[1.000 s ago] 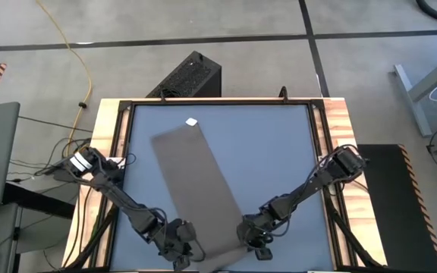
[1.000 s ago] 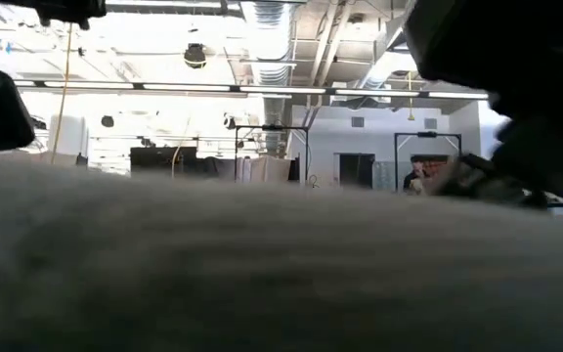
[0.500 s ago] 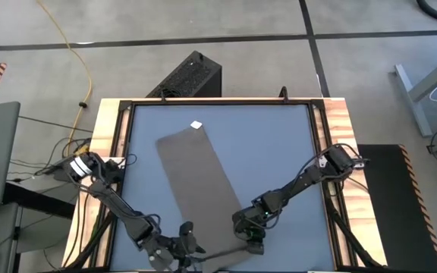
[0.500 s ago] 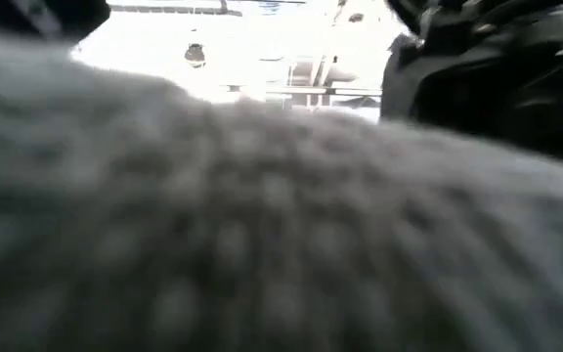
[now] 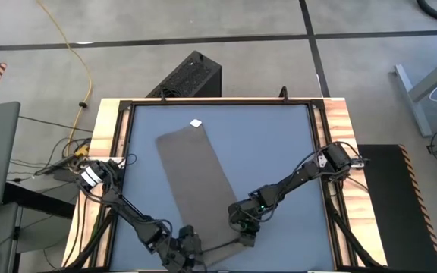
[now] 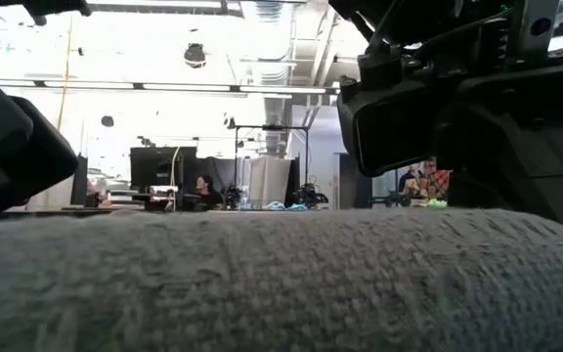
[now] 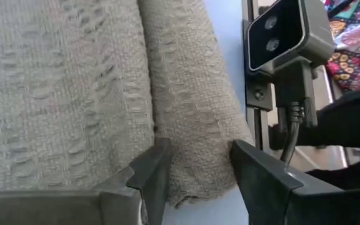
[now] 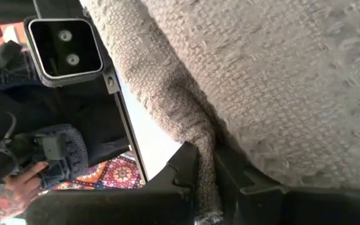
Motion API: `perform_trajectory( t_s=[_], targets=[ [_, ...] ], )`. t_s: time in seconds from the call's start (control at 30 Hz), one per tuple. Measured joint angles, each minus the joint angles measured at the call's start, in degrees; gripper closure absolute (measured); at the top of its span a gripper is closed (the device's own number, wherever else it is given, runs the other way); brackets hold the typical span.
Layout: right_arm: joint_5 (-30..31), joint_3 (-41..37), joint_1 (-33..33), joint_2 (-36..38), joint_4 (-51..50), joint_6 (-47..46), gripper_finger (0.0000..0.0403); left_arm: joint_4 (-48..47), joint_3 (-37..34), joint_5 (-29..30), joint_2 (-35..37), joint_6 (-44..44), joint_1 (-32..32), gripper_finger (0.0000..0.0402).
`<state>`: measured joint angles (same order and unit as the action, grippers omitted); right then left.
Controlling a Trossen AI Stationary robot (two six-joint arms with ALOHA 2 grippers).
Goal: Roll towel
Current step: Roll the grey towel
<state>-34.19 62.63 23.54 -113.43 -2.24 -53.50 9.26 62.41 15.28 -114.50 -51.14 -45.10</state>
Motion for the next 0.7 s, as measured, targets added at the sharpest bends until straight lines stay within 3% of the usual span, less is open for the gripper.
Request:
perform_trajectory(
  t_s=[0.17, 0.4, 0.7],
  targets=[
    [-0.06, 0.04, -0.12, 0.02, 0.88, -4.15, 0.0354, 0.43, 0.0, -0.73, 0.01, -0.2, -0.07, 0.0237],
    [2.08, 0.04, -2.51, 0.02, 2.69, -6.66, 0.0354, -12.56, -0.66, -2.36, 0.58, -6.82, 1.16, 0.0237],
    [5.92, 0.13, -8.57, 0.13, 2.95, -8.02, 0.0354, -9.09, -4.59, -11.95, 1.13, -10.14, 6.97, 0.0237]
  ],
)
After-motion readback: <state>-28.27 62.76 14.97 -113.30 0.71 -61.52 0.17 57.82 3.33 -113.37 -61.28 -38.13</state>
